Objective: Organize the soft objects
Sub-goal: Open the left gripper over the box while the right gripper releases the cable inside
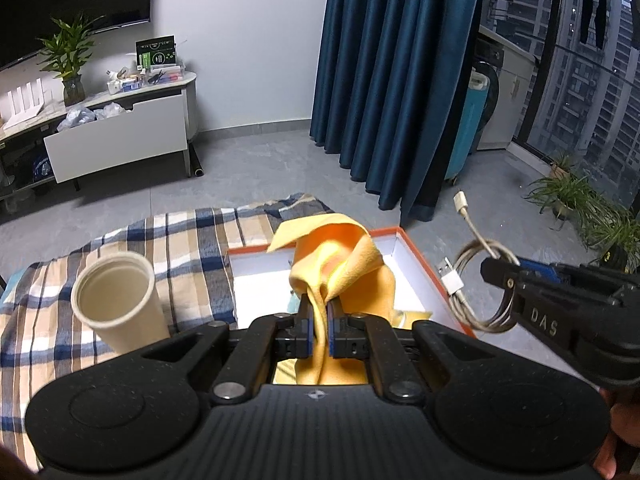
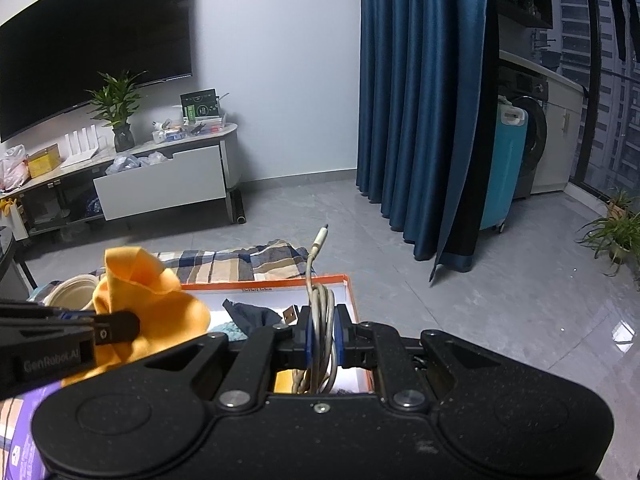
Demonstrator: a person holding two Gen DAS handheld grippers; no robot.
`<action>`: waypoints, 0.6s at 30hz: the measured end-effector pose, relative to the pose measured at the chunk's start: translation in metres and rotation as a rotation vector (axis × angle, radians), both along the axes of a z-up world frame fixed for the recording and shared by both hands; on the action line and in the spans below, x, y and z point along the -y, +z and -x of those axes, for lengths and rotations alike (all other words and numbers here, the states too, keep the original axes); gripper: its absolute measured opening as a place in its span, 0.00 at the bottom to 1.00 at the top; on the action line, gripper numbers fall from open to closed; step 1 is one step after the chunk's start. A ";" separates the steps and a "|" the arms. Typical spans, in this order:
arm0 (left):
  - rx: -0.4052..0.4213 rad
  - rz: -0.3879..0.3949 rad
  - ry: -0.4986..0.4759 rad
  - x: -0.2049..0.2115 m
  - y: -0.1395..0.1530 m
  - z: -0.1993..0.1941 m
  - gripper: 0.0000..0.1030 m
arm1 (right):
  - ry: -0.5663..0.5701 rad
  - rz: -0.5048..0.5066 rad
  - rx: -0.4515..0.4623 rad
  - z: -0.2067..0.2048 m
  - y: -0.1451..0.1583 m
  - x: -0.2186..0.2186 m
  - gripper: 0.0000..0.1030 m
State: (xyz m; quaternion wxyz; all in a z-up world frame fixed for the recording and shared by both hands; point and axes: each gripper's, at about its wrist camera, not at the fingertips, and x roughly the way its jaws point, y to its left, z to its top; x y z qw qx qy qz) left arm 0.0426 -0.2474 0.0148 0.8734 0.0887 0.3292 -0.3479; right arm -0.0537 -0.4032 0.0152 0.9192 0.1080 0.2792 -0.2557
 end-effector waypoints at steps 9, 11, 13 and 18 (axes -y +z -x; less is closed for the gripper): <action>-0.011 -0.004 -0.002 0.018 -0.001 -0.012 0.10 | 0.025 -0.003 -0.004 -0.020 -0.001 0.012 0.12; -0.017 -0.008 -0.002 0.020 -0.002 -0.015 0.10 | 0.033 -0.003 0.001 -0.023 -0.001 0.015 0.13; -0.024 -0.011 0.002 0.023 -0.002 -0.018 0.10 | 0.043 -0.004 0.010 -0.026 -0.002 0.019 0.18; -0.025 -0.012 0.003 0.027 0.001 -0.024 0.10 | 0.045 -0.003 0.027 -0.024 0.004 0.026 0.32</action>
